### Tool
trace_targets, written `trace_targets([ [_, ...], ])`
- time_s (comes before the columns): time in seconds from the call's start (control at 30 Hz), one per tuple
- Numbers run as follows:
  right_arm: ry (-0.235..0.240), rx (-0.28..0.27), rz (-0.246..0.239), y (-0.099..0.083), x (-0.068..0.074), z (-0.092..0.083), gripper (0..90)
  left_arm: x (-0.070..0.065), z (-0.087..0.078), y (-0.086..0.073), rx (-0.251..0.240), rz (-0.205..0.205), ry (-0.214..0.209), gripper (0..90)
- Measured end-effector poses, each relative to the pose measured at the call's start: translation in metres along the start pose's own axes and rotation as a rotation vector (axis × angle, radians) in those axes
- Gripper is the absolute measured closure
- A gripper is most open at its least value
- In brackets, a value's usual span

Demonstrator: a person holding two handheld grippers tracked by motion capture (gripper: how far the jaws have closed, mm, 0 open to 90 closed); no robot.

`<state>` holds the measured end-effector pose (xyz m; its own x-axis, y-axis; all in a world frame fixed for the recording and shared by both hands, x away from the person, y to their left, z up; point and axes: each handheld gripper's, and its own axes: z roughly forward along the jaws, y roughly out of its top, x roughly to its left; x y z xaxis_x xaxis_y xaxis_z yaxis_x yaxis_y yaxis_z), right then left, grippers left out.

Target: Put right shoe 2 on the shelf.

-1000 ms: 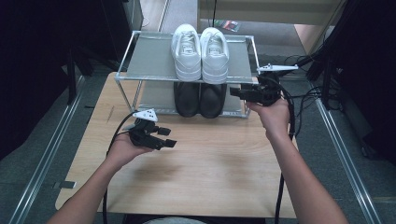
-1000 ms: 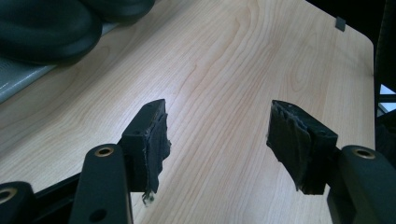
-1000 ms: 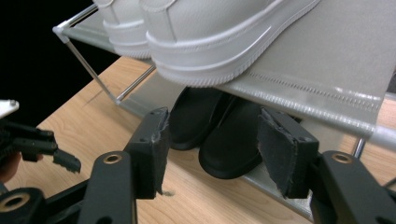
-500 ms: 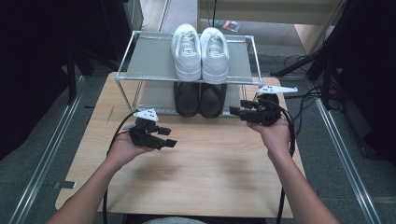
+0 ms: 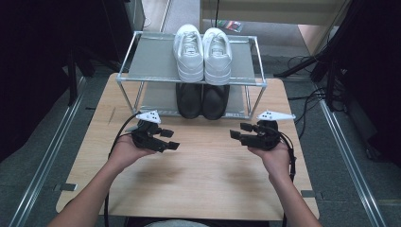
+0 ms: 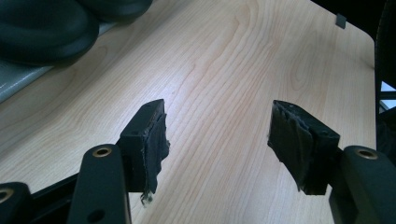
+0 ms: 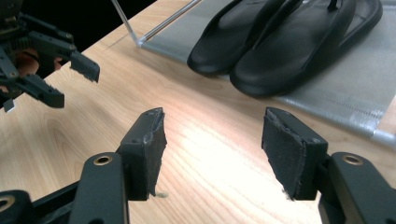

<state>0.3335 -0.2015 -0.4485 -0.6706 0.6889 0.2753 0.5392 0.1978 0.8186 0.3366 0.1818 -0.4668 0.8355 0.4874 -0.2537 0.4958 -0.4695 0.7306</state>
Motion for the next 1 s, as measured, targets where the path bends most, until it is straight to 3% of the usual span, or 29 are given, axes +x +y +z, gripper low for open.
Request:
trace_targets([
  [0.2,0.008,0.009,0.008,-0.016,-0.001,-0.001,40.9,-0.002,0.002,0.0,0.003,0.012,-0.001,37.4],
  [0.33,0.003,0.019,-0.034,-0.025,-0.001,-0.002,42.3,-0.003,0.002,0.001,0.002,0.013,-0.008,37.4],
  [0.5,0.015,0.031,-0.027,-0.037,-0.004,0.002,42.4,-0.007,0.003,0.003,-0.004,0.02,-0.024,37.0],
  [1.0,0.05,0.056,-0.039,-0.037,-0.006,0.017,41.2,-0.007,0.012,0.003,0.035,0.031,-0.02,36.4],
])
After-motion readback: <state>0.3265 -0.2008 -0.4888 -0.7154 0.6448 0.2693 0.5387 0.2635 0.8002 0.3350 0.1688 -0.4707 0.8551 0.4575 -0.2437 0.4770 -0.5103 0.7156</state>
